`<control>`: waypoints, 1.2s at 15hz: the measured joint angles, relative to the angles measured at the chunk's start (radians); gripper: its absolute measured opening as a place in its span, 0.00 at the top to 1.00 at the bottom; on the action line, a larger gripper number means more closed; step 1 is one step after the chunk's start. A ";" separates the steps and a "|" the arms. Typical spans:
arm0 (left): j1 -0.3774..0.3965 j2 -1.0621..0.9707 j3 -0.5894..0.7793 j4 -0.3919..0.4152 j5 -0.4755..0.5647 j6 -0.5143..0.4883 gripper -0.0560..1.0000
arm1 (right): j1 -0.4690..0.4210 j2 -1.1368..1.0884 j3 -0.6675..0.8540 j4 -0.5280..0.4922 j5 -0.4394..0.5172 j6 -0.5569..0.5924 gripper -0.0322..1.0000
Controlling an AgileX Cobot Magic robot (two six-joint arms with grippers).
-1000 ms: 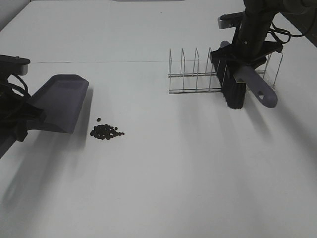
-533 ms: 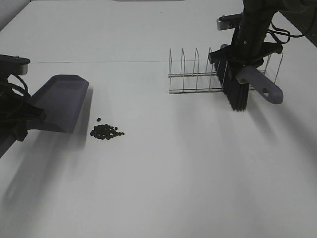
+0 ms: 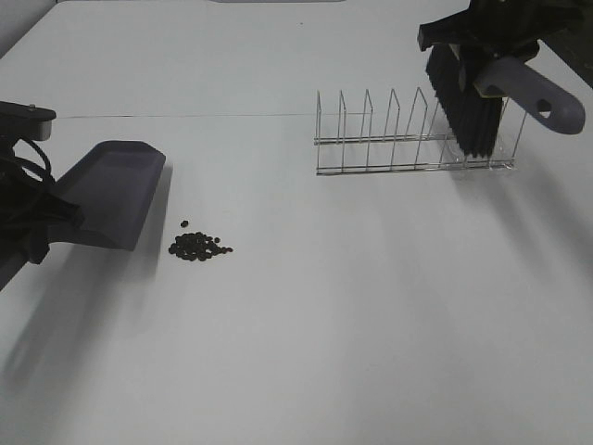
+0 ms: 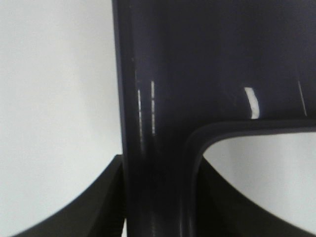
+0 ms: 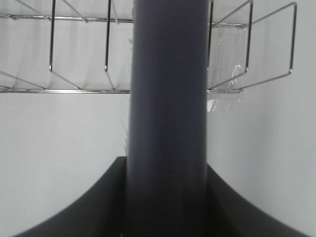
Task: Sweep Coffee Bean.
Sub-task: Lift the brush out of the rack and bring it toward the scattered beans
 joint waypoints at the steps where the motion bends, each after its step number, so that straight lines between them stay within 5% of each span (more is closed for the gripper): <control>1: 0.000 0.000 0.000 0.002 0.000 0.000 0.62 | 0.000 -0.020 0.000 -0.002 0.028 0.000 0.62; 10: 0.000 0.000 0.000 0.005 -0.006 0.011 0.62 | 0.000 -0.217 0.144 0.106 0.048 -0.004 0.62; 16: 0.000 0.000 0.000 0.019 -0.006 0.026 0.62 | 0.000 -0.394 0.488 0.145 0.039 -0.004 0.62; 18: 0.000 0.000 0.000 0.021 -0.007 0.055 0.62 | 0.000 -0.432 0.619 0.193 -0.049 -0.001 0.62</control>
